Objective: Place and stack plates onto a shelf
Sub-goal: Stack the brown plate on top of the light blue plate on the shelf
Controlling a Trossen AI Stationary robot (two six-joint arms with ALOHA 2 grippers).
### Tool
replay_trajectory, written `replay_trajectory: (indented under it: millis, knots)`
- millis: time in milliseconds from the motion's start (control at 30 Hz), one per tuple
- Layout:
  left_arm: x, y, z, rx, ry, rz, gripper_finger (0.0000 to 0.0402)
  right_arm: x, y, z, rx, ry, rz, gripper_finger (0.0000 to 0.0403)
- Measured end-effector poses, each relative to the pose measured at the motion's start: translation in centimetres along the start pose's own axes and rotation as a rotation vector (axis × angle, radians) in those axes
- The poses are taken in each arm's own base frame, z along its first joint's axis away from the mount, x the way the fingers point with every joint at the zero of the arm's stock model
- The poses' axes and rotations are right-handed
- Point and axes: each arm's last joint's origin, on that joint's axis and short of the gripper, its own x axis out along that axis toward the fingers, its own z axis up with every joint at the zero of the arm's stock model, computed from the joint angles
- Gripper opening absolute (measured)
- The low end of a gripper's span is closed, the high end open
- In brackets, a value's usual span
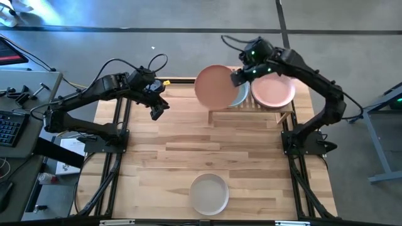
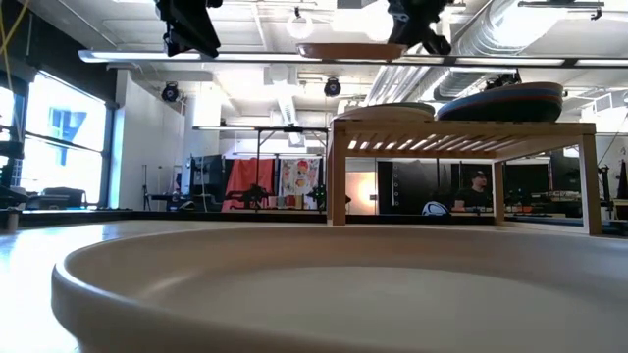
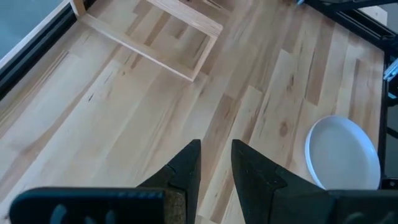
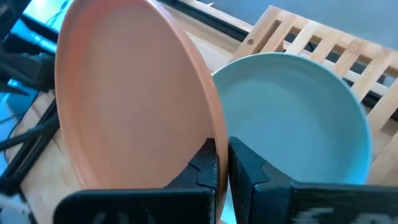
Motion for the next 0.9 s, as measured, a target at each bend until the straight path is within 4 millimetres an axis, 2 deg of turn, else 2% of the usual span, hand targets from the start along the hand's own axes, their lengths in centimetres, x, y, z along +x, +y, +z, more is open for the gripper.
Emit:
replay_trajectory:
  millis: [367,567,700,900]
  knots:
    - [-0.1,0.6,0.2,-0.037,-0.034,0.1,0.0076,-0.5,-6.4,2.7,-0.01,0.035,0.127,0.0]
    - [-0.3,1.6,1.0,-0.09,-0.114,0.137,0.0076,1.2,-9.4,3.4,0.021,0.106,0.13,0.0]
    - [-0.5,2.2,1.4,-0.112,-0.15,0.152,0.0076,2.3,-10.1,3.7,-0.005,0.127,0.126,0.0]
    - [-0.7,3.2,1.5,-0.145,-0.16,0.182,0.0076,2.8,-10.8,3.5,-0.008,0.174,0.127,0.0]
